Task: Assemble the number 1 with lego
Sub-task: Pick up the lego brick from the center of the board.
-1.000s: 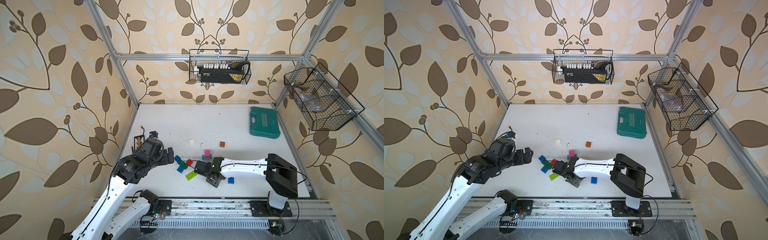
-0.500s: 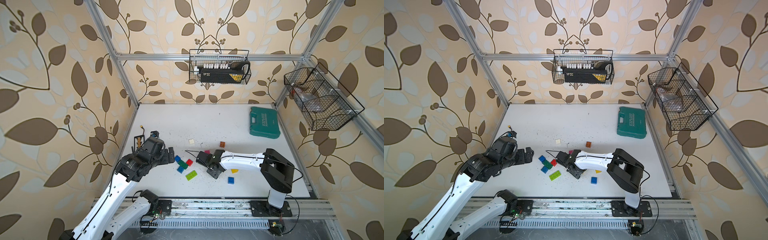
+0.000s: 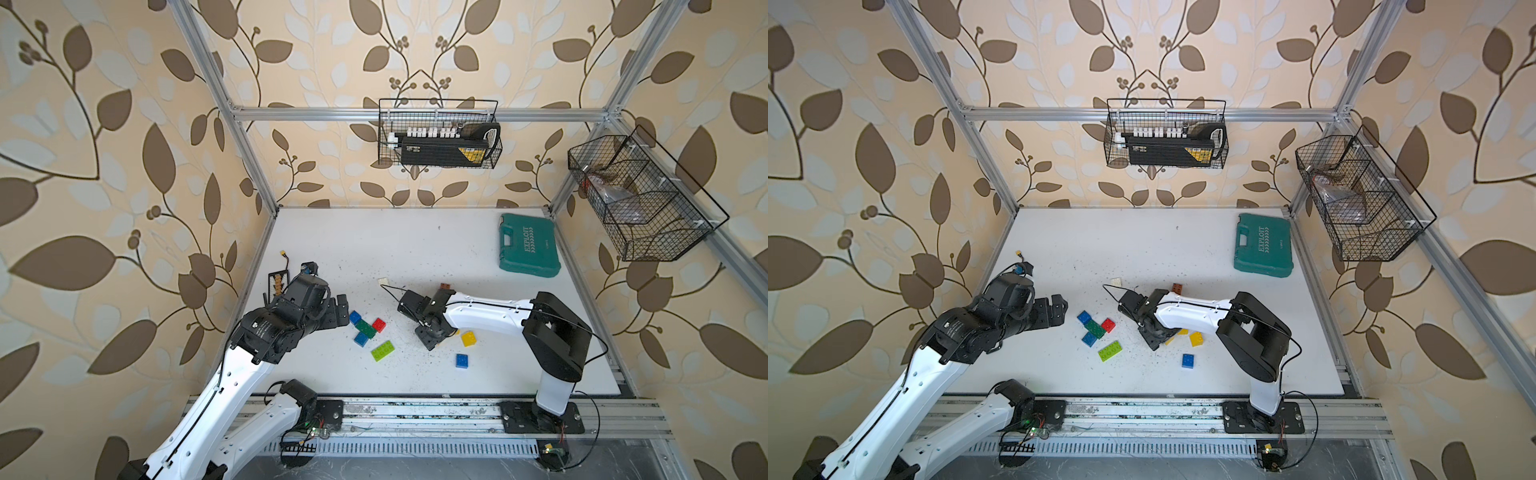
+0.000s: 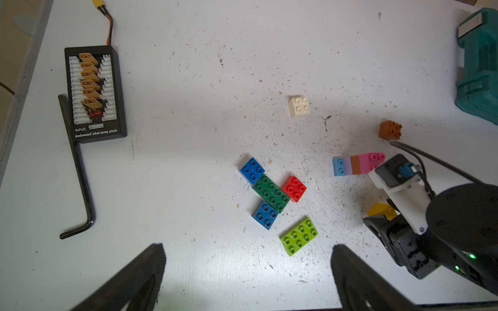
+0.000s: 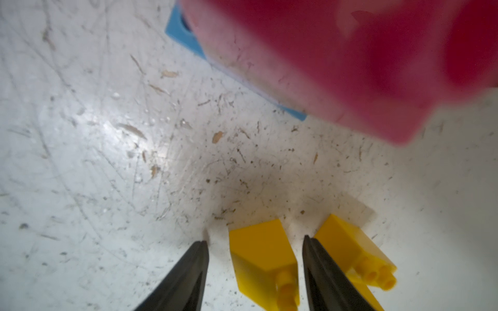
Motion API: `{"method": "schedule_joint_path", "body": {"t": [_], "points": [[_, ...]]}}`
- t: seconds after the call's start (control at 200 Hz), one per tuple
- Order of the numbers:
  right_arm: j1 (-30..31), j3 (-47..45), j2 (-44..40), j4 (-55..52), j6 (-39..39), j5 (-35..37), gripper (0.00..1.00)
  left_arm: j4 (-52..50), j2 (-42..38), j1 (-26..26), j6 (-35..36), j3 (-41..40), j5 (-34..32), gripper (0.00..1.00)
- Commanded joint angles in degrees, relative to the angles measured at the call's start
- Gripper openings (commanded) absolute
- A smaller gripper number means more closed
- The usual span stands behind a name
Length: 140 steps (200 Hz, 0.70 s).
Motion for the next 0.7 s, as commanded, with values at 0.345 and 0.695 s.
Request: {"method": "schedule_joint_path", "body": {"t": [0.345, 0.695], "points": [[1.16, -3.11, -3.95, -2.06, 5.8, -1.12, 0.56, -0.55, -1.38, -0.33, -0.22, 0.27, -1.31, 0.99], [1.74, -3.45, -2.18, -2.32, 6.97, 0.98, 0.44, -0.55, -1.66, -0.41, -0.28, 0.27, -1.31, 0.99]]}}
